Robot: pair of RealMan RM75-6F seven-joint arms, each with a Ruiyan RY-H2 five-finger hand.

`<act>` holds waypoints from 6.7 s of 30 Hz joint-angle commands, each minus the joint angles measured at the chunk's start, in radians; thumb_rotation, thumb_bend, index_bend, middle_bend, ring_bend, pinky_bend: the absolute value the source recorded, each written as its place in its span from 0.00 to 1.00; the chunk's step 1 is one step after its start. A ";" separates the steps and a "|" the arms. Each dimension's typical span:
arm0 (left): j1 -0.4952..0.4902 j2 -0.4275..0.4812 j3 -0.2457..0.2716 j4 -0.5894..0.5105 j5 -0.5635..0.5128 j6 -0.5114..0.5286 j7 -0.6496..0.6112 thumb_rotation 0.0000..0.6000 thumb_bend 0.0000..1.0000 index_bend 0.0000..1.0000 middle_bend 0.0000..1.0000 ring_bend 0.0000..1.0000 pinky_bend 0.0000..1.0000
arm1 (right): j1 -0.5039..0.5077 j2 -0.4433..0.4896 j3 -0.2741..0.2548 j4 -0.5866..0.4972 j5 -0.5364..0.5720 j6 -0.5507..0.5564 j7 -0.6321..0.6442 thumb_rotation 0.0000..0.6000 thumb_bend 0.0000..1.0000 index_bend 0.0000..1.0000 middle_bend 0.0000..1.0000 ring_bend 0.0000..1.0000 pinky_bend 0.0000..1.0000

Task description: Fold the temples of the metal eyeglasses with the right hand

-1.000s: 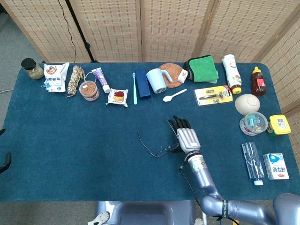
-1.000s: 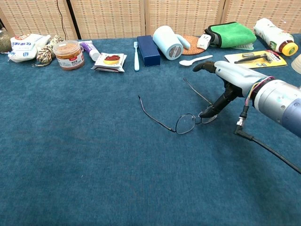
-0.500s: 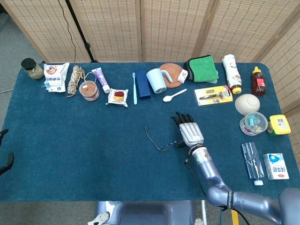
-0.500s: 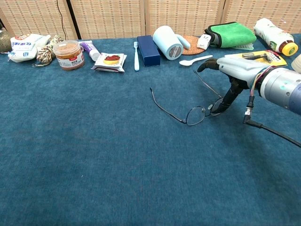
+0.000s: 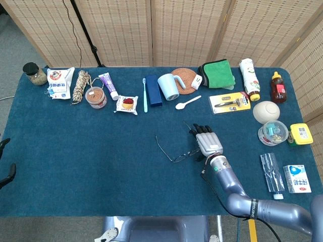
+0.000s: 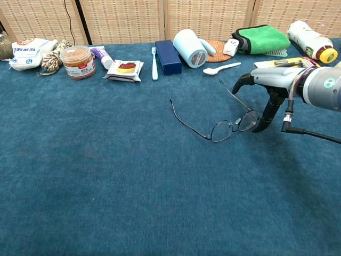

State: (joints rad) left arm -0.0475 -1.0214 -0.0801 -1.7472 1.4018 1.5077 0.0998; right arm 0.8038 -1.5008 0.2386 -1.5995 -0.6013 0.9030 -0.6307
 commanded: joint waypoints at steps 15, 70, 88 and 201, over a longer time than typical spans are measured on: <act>-0.006 -0.007 -0.003 0.013 0.001 -0.003 -0.010 0.94 0.45 0.13 0.00 0.01 0.00 | 0.161 0.003 -0.025 0.011 0.294 0.039 -0.133 1.00 0.14 0.20 0.00 0.00 0.00; 0.001 0.006 -0.002 0.025 0.000 0.010 -0.032 0.93 0.45 0.13 0.00 0.01 0.00 | 0.283 -0.098 -0.023 0.101 0.521 0.094 -0.186 1.00 0.14 0.38 0.02 0.00 0.00; 0.002 0.009 -0.001 0.013 0.007 0.014 -0.024 0.93 0.45 0.13 0.00 0.01 0.00 | 0.256 -0.110 -0.010 0.113 0.479 0.111 -0.154 1.00 0.14 0.52 0.13 0.00 0.00; 0.020 0.014 0.015 0.057 -0.021 -0.016 -0.083 0.93 0.45 0.13 0.00 0.00 0.00 | 0.159 -0.369 0.080 0.215 0.210 0.339 -0.284 1.00 0.14 0.66 0.23 0.09 0.00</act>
State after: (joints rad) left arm -0.0277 -1.0072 -0.0655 -1.6903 1.3809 1.4913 0.0170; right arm 0.9630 -1.8694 0.3184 -1.3850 -0.3906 1.2427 -0.9144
